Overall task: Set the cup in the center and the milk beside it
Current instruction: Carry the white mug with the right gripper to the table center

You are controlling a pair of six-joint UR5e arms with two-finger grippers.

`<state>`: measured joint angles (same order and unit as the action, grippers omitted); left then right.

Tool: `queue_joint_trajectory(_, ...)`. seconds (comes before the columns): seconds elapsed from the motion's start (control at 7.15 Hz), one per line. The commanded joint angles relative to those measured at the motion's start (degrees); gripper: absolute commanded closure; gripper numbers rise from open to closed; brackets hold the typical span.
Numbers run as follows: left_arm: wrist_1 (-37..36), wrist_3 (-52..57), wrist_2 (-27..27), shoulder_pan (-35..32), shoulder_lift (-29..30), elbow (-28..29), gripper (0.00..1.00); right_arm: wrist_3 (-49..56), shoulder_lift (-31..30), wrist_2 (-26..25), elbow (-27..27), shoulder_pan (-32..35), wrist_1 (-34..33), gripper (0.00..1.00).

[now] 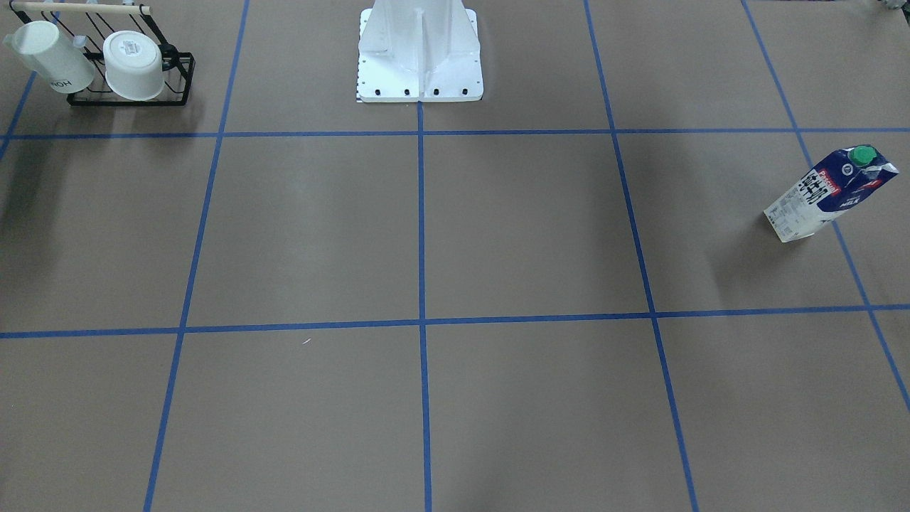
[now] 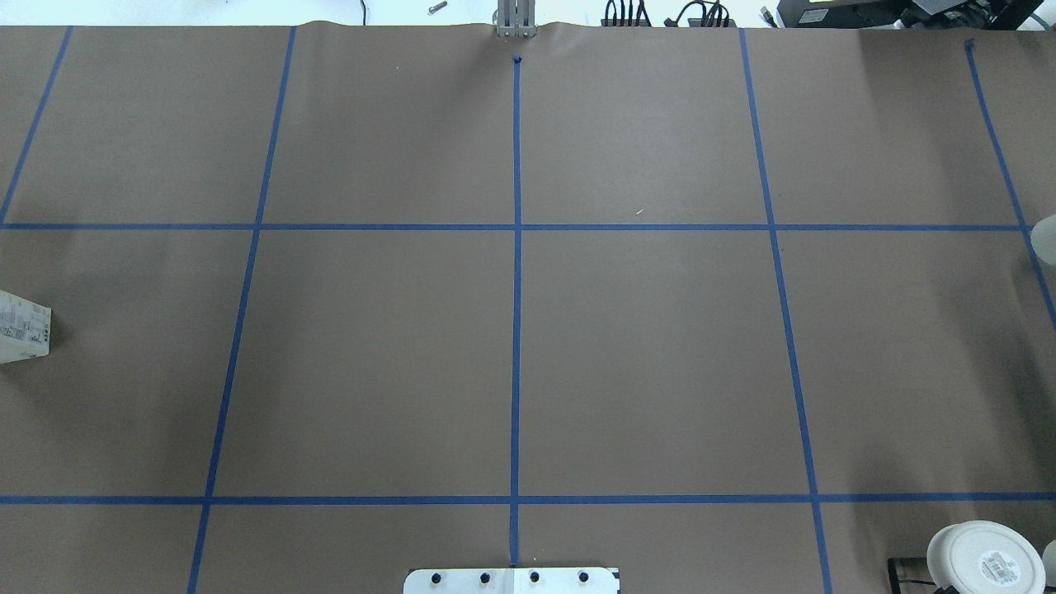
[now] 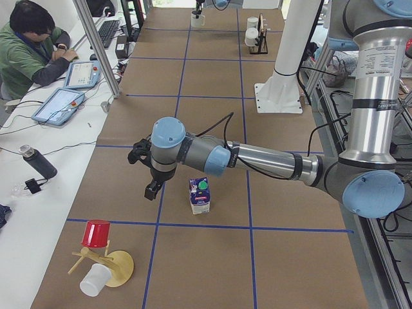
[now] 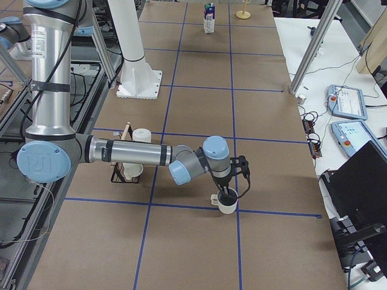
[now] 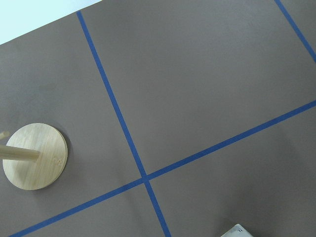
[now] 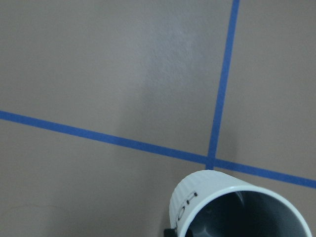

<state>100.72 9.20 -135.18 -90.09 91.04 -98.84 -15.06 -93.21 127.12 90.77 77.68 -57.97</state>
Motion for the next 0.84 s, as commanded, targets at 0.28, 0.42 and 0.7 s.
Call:
queue_joint_trajectory(0.28,0.0,0.03,0.0,0.0,-0.08,0.05,0.02,-6.33,12.83,0.85,5.73,-9.7,-0.39,1.0)
queue_joint_trajectory(0.42,0.0,0.03,0.0,0.0,-0.08,0.05,0.02,-14.92,17.66,-0.11,5.73,-15.13,-0.47,1.0)
queue_joint_trajectory(0.7,0.0,0.03,0.0,0.0,-0.08,0.14,0.02,-25.33,28.02,-7.37,6.0,-25.51,-10.07,1.0)
